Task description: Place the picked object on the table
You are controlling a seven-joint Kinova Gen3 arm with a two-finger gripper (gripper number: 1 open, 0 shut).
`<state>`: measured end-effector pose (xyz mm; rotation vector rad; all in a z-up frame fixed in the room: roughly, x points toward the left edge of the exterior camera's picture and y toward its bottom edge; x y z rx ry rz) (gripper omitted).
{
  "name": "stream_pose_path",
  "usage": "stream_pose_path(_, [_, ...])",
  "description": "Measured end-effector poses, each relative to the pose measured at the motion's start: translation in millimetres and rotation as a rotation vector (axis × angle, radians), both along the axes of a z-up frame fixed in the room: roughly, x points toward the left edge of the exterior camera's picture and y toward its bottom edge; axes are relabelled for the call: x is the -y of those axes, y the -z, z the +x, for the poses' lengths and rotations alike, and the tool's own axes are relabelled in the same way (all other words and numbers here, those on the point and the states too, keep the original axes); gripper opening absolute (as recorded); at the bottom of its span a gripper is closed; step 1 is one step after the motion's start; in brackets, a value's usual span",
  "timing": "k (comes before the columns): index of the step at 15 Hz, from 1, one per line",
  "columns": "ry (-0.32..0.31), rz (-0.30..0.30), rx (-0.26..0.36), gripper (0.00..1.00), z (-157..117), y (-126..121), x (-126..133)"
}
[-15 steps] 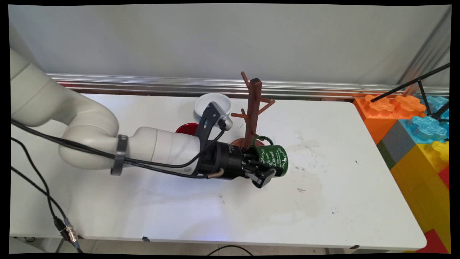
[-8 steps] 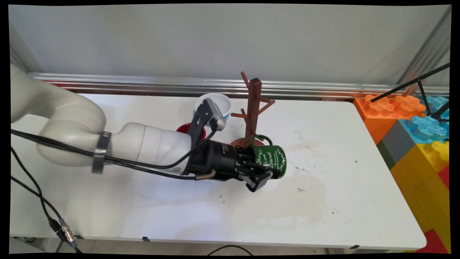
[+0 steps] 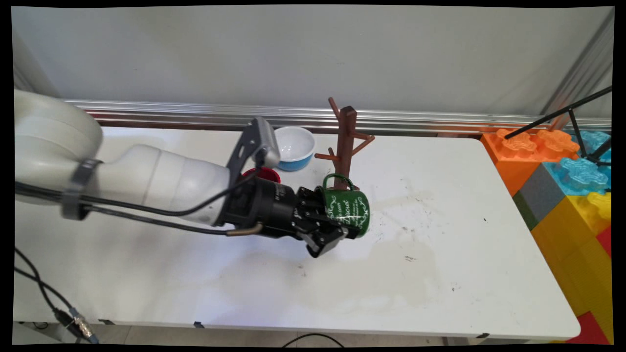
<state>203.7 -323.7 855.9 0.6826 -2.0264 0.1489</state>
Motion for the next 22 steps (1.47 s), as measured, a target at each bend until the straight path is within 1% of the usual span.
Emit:
stream_pose_path(6, [0.027,-0.038,0.040,0.00,21,-29,-16])
stream_pose_path(10, [0.085,-0.059,0.096,0.00,33,-43,-24])
stream_pose_path(13, [0.138,-0.084,0.153,0.00,46,-59,-26])
stream_pose_path(16, [0.179,-0.112,0.204,0.00,60,-75,-26])
stream_pose_path(17, [0.200,-0.128,0.236,0.00,67,-84,-25])
stream_pose_path(19, [0.226,-0.146,0.279,0.00,75,-93,-25])
stream_pose_path(22, [0.268,-0.174,0.368,0.00,88,-107,-24])
